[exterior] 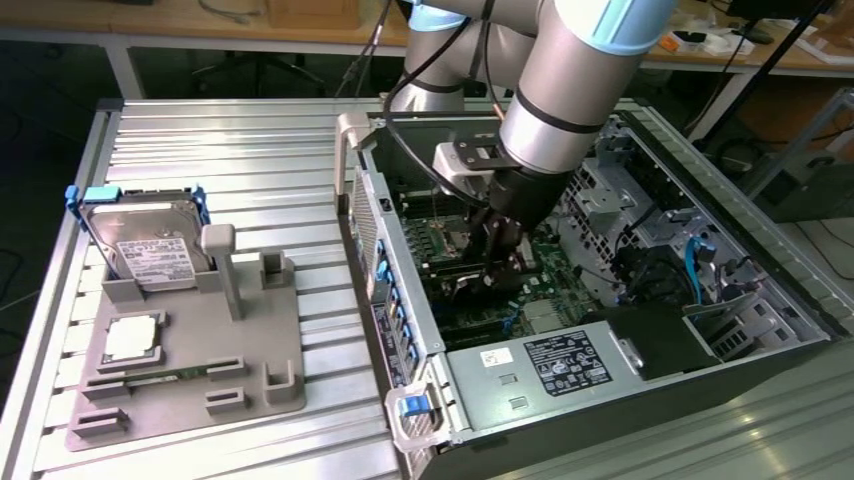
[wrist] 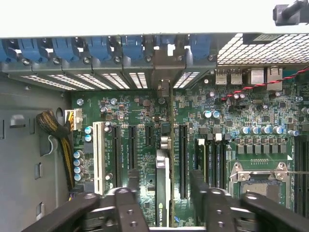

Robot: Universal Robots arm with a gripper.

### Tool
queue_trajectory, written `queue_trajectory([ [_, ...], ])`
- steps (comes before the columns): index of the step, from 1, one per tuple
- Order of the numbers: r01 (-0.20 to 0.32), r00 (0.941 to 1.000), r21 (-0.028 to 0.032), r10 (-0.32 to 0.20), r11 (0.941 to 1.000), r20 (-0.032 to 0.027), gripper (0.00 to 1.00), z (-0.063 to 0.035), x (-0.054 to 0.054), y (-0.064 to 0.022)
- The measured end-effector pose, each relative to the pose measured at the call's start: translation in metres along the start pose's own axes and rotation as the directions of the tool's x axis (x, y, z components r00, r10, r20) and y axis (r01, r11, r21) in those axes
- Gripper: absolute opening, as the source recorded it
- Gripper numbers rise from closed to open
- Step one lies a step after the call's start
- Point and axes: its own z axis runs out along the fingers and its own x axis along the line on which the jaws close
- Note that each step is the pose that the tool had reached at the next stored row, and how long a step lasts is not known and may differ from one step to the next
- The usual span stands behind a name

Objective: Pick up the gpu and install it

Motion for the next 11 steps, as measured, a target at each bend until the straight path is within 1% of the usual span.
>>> queue_trajectory([
  [2, 0.0, 1.0, 0.0001, 0.0, 1.0, 0.0, 0.38, 0.0, 0.0, 0.0],
  [3, 0.0, 1.0, 0.0001, 0.0, 1.0, 0.0, 0.38, 0.0, 0.0, 0.0],
  [5, 0.0, 1.0, 0.0001, 0.0, 1.0, 0.0001, 0.26, 0.0, 0.0, 0.0],
  [7, 0.0, 1.0, 0.0, 0.0, 1.0, 0.0001, 0.26, 0.0, 0.0, 0.0],
  [8, 0.0, 1.0, 0.0001, 0.0, 1.0, 0.0001, 0.14, 0.0, 0.0, 0.0],
  [9, 0.0, 1.0, 0.0001, 0.0, 1.0, 0.0001, 0.11, 0.0, 0.0, 0.0],
  [11, 0.0, 1.0, 0.0, 0.0, 1.0, 0.0, 0.11, 0.0, 0.0, 0.0],
])
